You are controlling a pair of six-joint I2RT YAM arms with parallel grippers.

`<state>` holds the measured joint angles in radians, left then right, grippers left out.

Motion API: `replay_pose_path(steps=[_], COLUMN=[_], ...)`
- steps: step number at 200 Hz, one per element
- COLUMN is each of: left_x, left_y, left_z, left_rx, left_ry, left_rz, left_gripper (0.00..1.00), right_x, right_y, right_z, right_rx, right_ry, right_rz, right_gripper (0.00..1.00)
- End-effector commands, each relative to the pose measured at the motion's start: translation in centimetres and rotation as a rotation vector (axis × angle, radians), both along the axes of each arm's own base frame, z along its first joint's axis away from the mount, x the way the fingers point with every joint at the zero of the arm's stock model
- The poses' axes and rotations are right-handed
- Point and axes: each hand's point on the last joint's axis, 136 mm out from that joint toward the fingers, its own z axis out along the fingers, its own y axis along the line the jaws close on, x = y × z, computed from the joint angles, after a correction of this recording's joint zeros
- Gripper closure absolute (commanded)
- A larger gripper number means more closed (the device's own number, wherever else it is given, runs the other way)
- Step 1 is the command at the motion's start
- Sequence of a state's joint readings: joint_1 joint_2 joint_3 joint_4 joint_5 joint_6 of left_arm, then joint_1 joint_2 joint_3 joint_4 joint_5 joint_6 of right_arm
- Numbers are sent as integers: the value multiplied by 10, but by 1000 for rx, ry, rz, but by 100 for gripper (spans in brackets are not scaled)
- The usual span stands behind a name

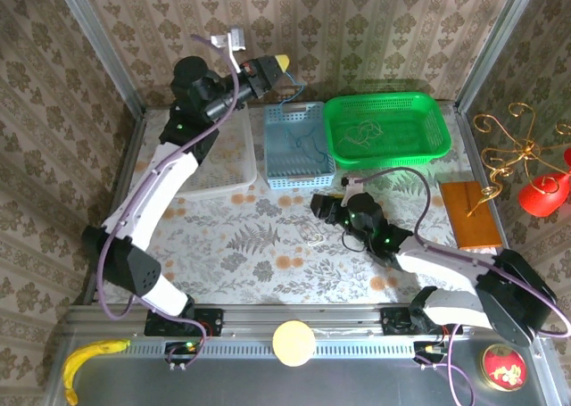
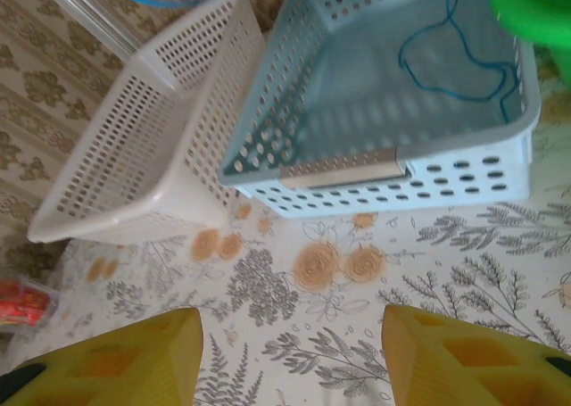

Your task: Untangle the cables

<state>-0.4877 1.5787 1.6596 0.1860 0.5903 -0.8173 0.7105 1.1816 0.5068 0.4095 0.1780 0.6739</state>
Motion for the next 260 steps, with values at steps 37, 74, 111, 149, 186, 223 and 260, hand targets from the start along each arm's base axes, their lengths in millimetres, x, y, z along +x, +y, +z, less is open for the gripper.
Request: replay_pose_path(steps=[37,74,111,149,186,223,260], left_x=[60,84,83,64,30,3,-20], left_y=[-22,-28,-24,-11,9,53,90], left_z=[-114,-196,-220,-190,-168,-170,-167], left_rx=[266,436,505,491,458,437,378], left_ry=[37,93,108,59,71,128,156], left_rz=[5,7,10,25,56,148,222], left_gripper=[95,76,29,0,0,0,0], right_x=[-15,-22,-29,-37,-42,-45,-40], right_y=[-16,-11,-9,-7,11,21,28], right_z=[2,-13,-29,-55,-86,-121,-141], right_rx=[-64,-87,-118,-138,-159,-241,-254], right_ry=[109,187,260,349,435,516,545], right_rz=[-8,27,52,65,96,89,85], right_gripper=[42,42,41,42,41,41,58])
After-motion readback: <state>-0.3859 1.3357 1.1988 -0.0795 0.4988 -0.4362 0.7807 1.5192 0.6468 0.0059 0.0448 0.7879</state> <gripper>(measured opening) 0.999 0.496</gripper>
